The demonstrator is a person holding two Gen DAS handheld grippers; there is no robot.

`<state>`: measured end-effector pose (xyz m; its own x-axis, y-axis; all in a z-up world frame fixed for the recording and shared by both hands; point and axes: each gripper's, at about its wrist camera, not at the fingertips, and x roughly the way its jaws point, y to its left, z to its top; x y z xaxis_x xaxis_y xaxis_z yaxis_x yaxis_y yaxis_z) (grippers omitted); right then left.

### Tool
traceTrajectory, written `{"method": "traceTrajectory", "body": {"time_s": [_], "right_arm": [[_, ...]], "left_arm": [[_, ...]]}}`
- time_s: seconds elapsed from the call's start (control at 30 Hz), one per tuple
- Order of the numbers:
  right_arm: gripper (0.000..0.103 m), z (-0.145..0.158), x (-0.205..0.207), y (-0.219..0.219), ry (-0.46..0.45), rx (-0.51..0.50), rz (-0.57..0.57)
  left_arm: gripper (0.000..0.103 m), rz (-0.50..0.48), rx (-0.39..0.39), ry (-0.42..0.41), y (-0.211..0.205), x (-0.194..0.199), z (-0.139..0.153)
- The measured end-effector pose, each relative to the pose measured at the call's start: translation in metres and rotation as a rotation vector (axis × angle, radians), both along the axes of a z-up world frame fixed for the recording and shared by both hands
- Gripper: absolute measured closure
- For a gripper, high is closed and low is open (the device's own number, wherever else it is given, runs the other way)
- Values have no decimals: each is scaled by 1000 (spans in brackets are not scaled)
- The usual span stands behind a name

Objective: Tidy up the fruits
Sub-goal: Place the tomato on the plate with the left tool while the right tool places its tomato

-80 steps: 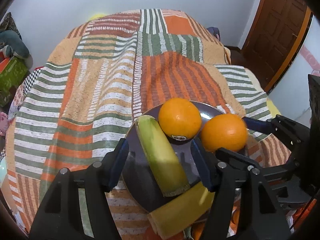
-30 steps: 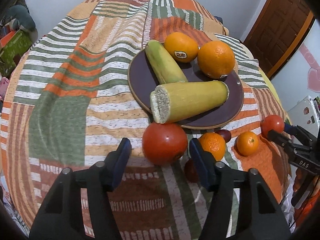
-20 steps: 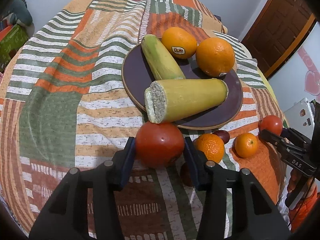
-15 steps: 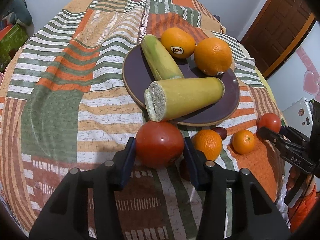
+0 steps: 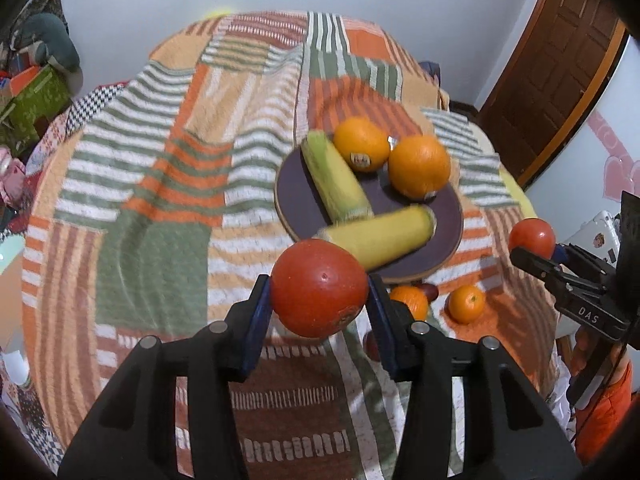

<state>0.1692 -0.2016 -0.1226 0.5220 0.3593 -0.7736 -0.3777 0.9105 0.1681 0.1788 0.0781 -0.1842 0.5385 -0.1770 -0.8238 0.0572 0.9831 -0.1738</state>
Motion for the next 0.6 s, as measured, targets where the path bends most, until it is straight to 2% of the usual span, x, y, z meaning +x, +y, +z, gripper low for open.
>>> {"method": "traceTrajectory", "body": {"time_s": [0.3, 0.6], "right_arm": [[56, 16, 15, 25, -60, 25, 53], [56, 4, 30, 43, -48, 23, 80]], "left_arm": [[56, -4, 15, -52, -3, 28, 17], [56, -16, 28, -37, -5, 57, 5]]}}
